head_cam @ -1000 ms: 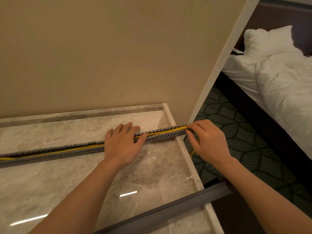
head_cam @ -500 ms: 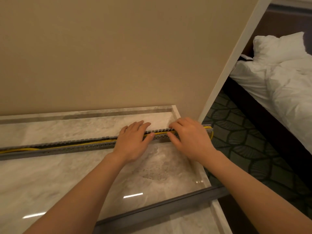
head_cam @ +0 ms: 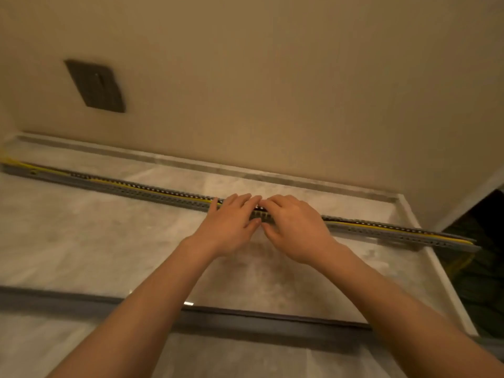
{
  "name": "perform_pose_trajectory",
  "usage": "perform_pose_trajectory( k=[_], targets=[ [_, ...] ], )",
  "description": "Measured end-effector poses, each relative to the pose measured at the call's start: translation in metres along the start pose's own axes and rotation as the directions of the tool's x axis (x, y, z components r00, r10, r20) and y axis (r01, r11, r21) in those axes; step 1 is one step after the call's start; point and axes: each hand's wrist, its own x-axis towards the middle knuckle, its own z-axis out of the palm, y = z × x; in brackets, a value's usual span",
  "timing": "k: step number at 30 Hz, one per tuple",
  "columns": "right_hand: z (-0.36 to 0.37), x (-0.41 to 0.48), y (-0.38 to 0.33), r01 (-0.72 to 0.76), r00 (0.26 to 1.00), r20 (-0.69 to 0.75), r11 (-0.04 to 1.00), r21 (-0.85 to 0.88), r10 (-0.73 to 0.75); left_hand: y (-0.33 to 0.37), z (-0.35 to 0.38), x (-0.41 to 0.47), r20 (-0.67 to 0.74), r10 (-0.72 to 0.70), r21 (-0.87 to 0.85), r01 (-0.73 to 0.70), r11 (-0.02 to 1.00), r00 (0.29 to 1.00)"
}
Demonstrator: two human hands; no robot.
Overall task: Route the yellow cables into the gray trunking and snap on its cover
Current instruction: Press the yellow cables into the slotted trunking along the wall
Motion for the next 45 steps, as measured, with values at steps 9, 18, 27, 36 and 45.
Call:
perform_pose_trajectory(
  k=[9, 18, 27, 36, 45],
  targets=[
    [0.053, 0.114, -0.175, 0.051, 0.998, 0.022, 0.996, 0.074, -0.053, -0.19, -0.065, -0.065, -0.042, -0.108, 0.058, 0.111, 0.992, 0.993],
    [0.091, 0.22, -0.318, -0.026, 0.991, 0.136, 0.994, 0.106, 0.011, -0.369, -0.123, -0.098, 0.051, -0.244, 0.166, 0.233, 0.958, 0.968],
    [0.13, 0.295, -0.378, -0.124, 0.973, 0.211, 0.983, 0.134, 0.093, -0.471, -0.151, -0.088, -0.164, -0.189, 0.449, 0.244, 0.86, 0.968],
    [0.158, 0.319, -0.387, -0.178, 0.984, 0.012, 0.984, 0.02, 0.178, -0.499, -0.142, -0.081, -0.23, -0.045, 0.559, 0.17, 0.812, 0.972],
    [0.17, 0.32, -0.376, -0.222, 0.949, -0.204, 0.968, 0.115, 0.241, -0.498, -0.14, -0.085, -0.263, -0.063, 0.586, 0.211, 0.782, 0.963]
  ],
)
